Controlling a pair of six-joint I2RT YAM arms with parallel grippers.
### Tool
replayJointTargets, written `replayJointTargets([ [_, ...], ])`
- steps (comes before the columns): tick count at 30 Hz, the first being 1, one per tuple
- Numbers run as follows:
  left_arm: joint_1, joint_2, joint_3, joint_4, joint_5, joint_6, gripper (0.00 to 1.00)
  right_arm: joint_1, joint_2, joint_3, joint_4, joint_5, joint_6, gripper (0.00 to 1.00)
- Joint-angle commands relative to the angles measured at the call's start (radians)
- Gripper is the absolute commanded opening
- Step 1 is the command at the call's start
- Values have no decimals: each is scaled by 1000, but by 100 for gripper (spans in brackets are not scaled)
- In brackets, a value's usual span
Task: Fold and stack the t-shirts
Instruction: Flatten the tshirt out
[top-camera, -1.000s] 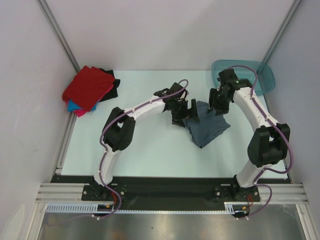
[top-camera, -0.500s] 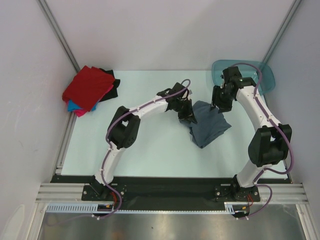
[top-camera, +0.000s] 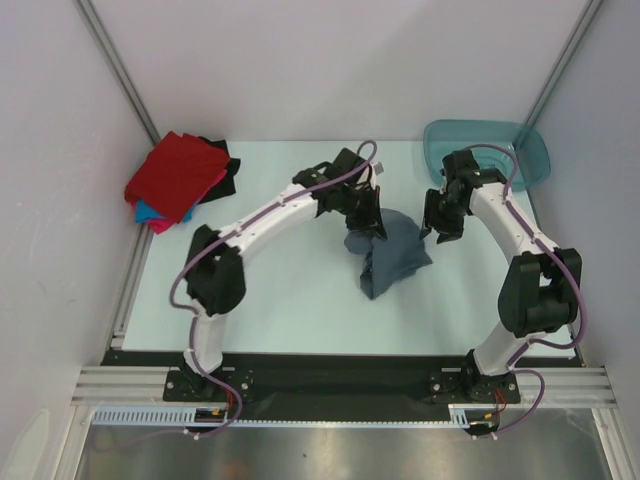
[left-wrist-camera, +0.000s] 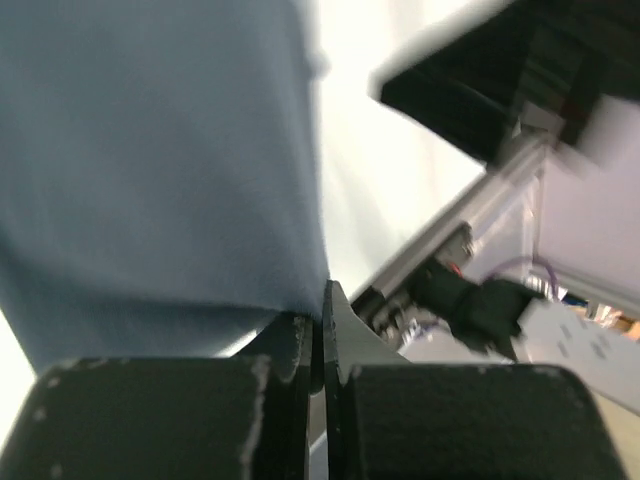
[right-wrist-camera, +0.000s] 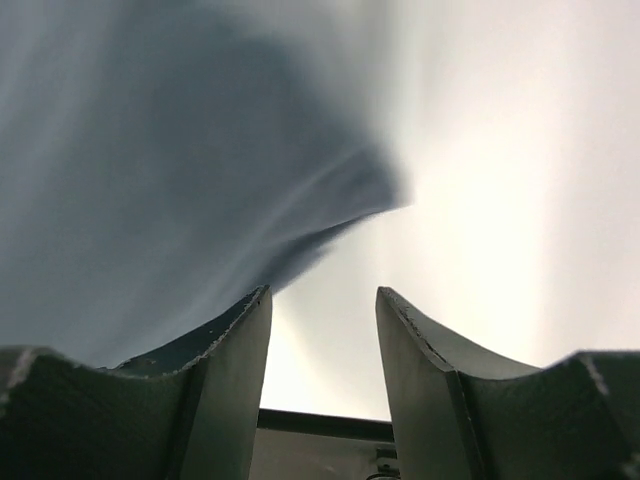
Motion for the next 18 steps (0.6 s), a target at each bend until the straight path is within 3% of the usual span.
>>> replayJointTargets([
  [1,-8,-262,-48,-67,-23,53,0,4,-71,-19,39,15,13,52],
  [9,-7,-495,-136,-267,-94,114,0,61,-25,-87,48,41,16,51],
  [15,-5,-494,-148,-281,-42,145,0,111,16,-8,1,66,48,50],
  [18,-1,-448,-76,-305,-28,178,0,122,39,16,-15,44,71,51],
])
